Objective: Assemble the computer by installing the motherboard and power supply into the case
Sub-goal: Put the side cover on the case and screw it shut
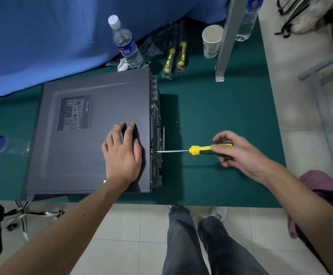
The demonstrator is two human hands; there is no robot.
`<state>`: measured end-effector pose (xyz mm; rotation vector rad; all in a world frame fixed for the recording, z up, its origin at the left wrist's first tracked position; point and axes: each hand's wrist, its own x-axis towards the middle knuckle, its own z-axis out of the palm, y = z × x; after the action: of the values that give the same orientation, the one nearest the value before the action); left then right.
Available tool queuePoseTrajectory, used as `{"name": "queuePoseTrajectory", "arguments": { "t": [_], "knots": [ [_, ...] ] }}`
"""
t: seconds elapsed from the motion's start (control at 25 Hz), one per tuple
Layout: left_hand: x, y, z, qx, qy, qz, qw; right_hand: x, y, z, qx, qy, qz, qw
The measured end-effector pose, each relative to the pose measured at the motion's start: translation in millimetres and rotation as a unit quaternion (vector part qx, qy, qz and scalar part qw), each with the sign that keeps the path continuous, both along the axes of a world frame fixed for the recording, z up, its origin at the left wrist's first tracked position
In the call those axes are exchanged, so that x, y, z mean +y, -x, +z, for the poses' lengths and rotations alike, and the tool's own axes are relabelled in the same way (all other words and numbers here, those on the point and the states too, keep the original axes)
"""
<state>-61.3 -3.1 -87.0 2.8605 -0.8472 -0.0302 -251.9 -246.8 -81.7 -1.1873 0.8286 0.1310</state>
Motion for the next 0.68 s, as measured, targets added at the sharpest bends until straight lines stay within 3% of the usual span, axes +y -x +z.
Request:
{"name": "queuePoseTrajectory", "arguments": {
  "t": [0.12, 0.24, 0.32, 0.48, 0.6, 0.68],
  "knots": [
    [-1.0, -0.2, 0.3, 0.0, 0.002, 0.0, 1.0, -0.9, 1.1, 3.8, -0.027, 0.044, -0.026, 0.998],
    [-0.8, -0.8, 0.3, 0.0, 0.002, 0.0, 1.0, 5.7, -3.3, 6.3, 0.072, 0.133, 0.055, 0.987],
    [0.3, -0.1, 0.4, -0.001, 0.003, 0.001, 1.0, 6.0, -1.7, 6.0, 0.074, 0.115, 0.086, 0.987],
    [-0.1, 0.6, 0.4, -0.004, 0.003, 0.002, 1.0, -1.3, 3.4, 7.5, -0.006, 0.015, 0.016, 1.0],
    [-1.7, -0.2, -0.8, -0.006, 0.004, 0.001, 1.0, 3.5, -2.0, 7.9, 0.064, 0.1, 0.037, 0.992],
    [-0.9, 0.5, -2.7, -0.004, 0.005, 0.0, 1.0, 3.9, -3.4, 6.1, 0.088, 0.106, 0.056, 0.989]
  ]
}}
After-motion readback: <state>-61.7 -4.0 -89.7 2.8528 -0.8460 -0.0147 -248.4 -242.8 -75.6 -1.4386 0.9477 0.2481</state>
